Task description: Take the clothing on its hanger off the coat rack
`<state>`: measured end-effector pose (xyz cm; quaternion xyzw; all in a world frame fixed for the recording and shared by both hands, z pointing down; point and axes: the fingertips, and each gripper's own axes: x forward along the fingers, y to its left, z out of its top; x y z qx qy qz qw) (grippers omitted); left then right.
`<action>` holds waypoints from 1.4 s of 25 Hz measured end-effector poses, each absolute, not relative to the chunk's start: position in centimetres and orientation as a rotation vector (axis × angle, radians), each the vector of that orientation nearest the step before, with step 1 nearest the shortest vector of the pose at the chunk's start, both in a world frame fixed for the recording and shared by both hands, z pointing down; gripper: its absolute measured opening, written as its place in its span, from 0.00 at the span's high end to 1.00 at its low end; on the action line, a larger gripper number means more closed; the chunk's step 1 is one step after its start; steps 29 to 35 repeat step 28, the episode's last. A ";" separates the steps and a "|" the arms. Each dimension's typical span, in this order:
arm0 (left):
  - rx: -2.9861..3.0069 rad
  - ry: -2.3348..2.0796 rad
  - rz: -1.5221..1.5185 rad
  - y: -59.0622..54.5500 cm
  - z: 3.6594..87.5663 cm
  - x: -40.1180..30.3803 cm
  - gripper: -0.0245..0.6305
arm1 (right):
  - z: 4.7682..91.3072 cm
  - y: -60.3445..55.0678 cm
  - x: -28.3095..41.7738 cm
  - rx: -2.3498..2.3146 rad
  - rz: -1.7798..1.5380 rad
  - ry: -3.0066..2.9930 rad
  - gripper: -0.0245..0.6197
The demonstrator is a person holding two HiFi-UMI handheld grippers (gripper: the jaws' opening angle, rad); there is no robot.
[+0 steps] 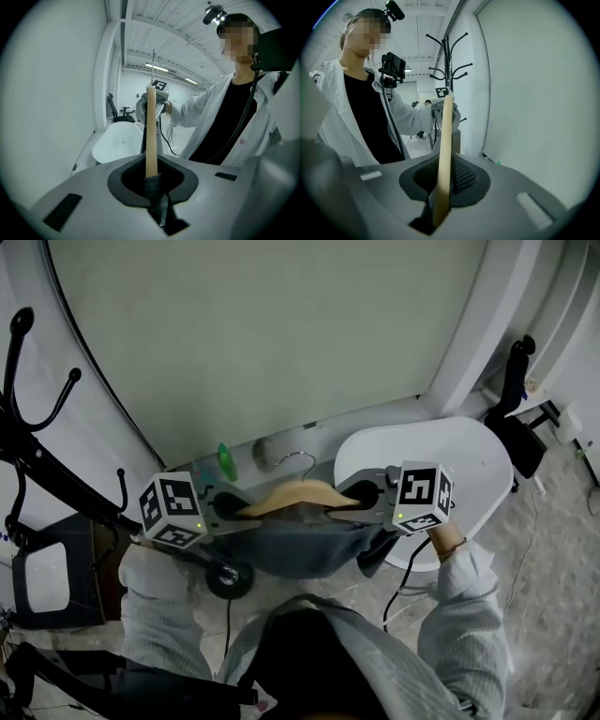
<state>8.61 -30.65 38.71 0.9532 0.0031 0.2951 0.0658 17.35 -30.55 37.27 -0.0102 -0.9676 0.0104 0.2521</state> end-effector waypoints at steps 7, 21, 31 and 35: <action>2.868 0.047 0.901 -31.3 39.4 10.0 0.91 | 38.0 -31.0 18.7 -0.026 0.059 -2.639 0.90; 2.838 0.044 0.887 -31.4 39.8 10.1 0.91 | 38.3 -31.4 18.8 -0.074 0.072 -2.633 0.90; 2.829 0.049 0.882 -31.7 39.8 9.9 0.91 | 38.3 -31.8 18.6 -0.082 0.071 -2.630 0.90; 2.829 0.049 0.882 -31.7 39.8 9.9 0.91 | 38.3 -31.8 18.6 -0.082 0.071 -2.630 0.90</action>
